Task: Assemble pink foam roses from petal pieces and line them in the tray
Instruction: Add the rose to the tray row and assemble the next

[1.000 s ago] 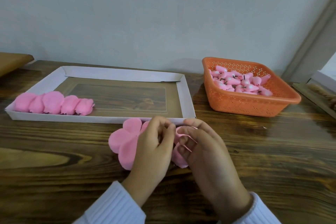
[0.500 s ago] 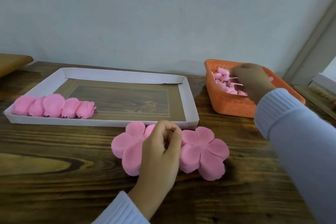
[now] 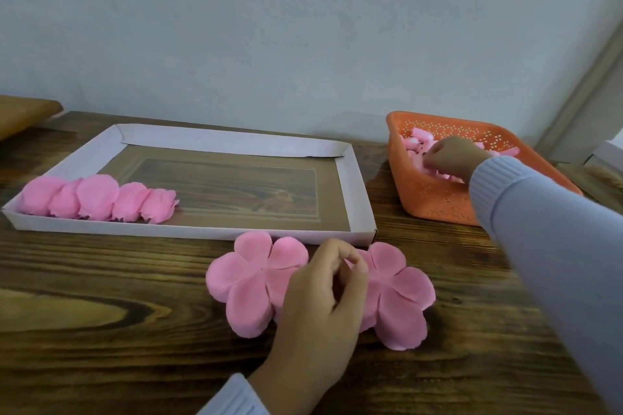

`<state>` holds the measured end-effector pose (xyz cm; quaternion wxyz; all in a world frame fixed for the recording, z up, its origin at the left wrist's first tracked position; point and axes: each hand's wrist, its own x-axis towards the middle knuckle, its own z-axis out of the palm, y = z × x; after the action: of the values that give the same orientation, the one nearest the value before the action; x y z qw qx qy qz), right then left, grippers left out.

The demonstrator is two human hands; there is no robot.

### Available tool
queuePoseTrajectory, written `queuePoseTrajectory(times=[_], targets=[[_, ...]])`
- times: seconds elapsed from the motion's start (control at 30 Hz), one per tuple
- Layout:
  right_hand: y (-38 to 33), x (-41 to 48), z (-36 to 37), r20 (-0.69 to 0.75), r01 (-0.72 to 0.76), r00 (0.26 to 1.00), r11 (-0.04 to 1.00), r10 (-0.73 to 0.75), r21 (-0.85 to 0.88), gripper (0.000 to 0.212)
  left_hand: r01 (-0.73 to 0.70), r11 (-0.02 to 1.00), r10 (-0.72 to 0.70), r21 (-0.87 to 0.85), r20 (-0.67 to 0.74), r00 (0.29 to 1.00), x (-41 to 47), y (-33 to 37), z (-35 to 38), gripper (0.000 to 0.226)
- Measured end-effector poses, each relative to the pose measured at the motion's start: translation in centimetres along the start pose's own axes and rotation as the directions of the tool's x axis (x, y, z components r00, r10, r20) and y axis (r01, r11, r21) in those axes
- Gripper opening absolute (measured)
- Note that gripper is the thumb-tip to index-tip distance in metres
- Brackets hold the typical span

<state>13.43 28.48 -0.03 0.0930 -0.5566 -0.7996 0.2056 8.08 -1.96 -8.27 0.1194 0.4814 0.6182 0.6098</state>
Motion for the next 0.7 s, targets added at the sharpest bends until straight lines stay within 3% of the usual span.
queuePoseTrajectory(times=[0.13, 0.3, 0.4, 0.5, 0.57, 0.6, 0.63, 0.7], targets=[[0.4, -0.6, -0.1, 0.116, 0.101, 0.989, 0.988, -0.087, -0.119, 0.013, -0.001, 1.0, 0.001, -0.004, 0.016, 1.0, -0.1, -0.1, 0.1, 0.021], [1.6, -0.8, -1.0, 0.008, 0.204, 0.979, 0.978, -0.204, -0.05, 0.012, -0.018, 1.0, 0.018, -0.015, 0.005, 1.0, 0.0, -0.2, 0.2, 0.012], [2.0, -1.1, -2.1, -0.164, 0.216, 0.96, 0.973, -0.228, -0.084, 0.016, -0.018, 1.0, 0.018, -0.015, 0.015, 1.0, 0.0, -0.2, 0.2, 0.013], [1.2, -3.3, -3.4, -0.484, 0.337, 0.843, 0.931, -0.234, 0.138, 0.015, -0.02, 1.0, 0.02, -0.013, 0.003, 1.0, -0.1, -0.1, 0.2, 0.016], [0.1, -6.3, -3.8, -0.612, 0.477, 0.772, 0.794, -0.173, 0.377, 0.014, -0.012, 0.999, 0.011, -0.052, -0.014, 1.0, -0.1, 0.1, 0.1, 0.009], [-0.6, -8.0, -3.8, -0.597, 0.519, 0.789, 0.676, -0.143, 0.524, 0.016, 0.002, 0.996, -0.003, -0.086, -0.022, 1.0, -0.1, 0.3, 0.0, 0.005], [-1.2, -10.1, -3.4, -0.527, 0.517, 0.838, 0.514, -0.141, 0.684, 0.016, 0.016, 0.99, -0.019, -0.141, -0.018, 1.0, -0.1, 0.5, 0.0, 0.003], [-1.7, -14.6, -1.5, -0.222, 0.279, 0.928, 0.161, -0.301, 0.947, 0.018, 0.042, 0.964, -0.041, -0.264, 0.01, 0.999, -0.2, 0.8, -0.2, 0.021]])
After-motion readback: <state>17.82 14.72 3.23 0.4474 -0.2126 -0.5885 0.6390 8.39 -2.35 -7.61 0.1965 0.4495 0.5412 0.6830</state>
